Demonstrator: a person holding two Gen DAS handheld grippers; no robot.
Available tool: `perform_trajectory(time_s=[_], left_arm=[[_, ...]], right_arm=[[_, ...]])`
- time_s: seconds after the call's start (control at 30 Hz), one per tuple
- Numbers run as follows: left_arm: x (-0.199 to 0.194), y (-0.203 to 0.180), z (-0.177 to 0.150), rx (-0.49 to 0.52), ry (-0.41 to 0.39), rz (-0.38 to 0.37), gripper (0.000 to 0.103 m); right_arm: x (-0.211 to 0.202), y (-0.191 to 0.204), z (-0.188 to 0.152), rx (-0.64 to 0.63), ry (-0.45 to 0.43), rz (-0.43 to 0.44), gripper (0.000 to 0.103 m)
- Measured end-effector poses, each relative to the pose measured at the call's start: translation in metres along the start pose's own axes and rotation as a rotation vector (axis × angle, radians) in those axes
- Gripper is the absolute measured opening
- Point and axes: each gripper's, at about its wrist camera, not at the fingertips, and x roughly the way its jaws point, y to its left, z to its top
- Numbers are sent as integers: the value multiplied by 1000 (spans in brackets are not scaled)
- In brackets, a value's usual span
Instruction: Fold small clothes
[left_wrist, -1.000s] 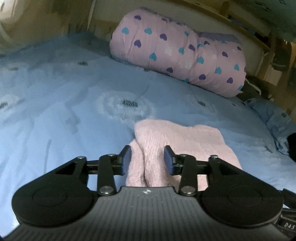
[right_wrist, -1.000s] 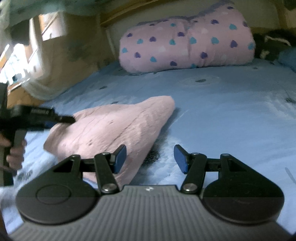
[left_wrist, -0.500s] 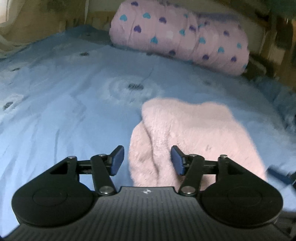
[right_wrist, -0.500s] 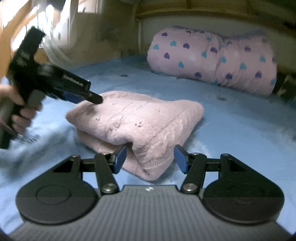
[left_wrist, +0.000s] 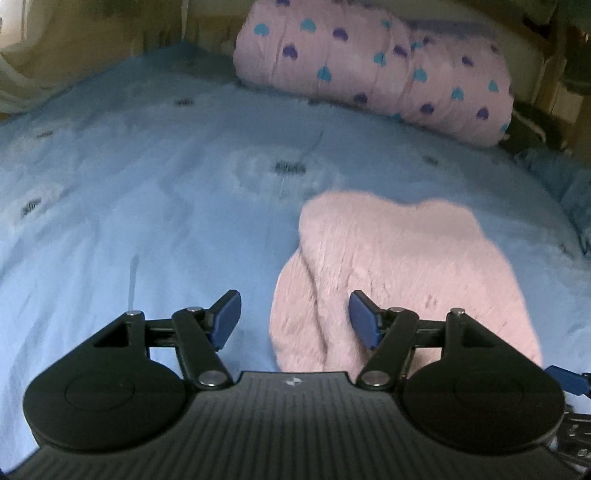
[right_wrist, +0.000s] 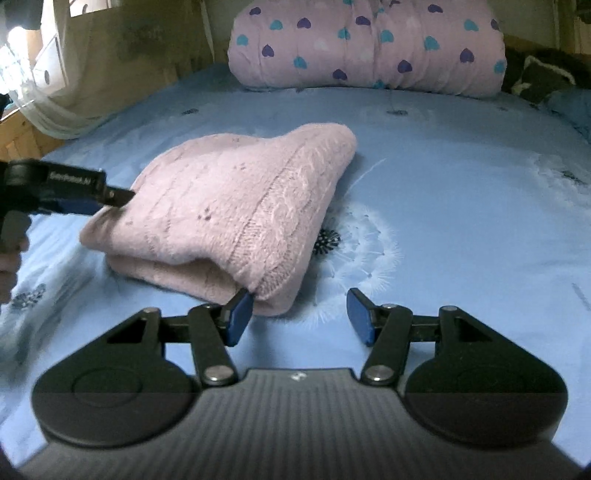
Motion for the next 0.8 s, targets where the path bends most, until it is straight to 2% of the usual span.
perform_trajectory(time_s=[0.13,0.3,0.5,0.6,0.7,0.8], left_arm=[[-5,-10,9,-5,-42,-37,71],[7,-19,12,7,-1,-23,71],[26,-8,6,11,71,34,72],[32,1,6,-28,99,16,74],[31,3,6,-38,99,9,74],[27,3,7,-52,92,-6,74]], right_arm=[[-24,-3,15,40,-73,26,59],[-22,3,42,58,-165,20,58],[14,18,48,71,-113,44,58],[32,26,36,33,-77,35,60],[35,34,28,-45,-109,13,61],[33,31,29,-37,-106,27,61]])
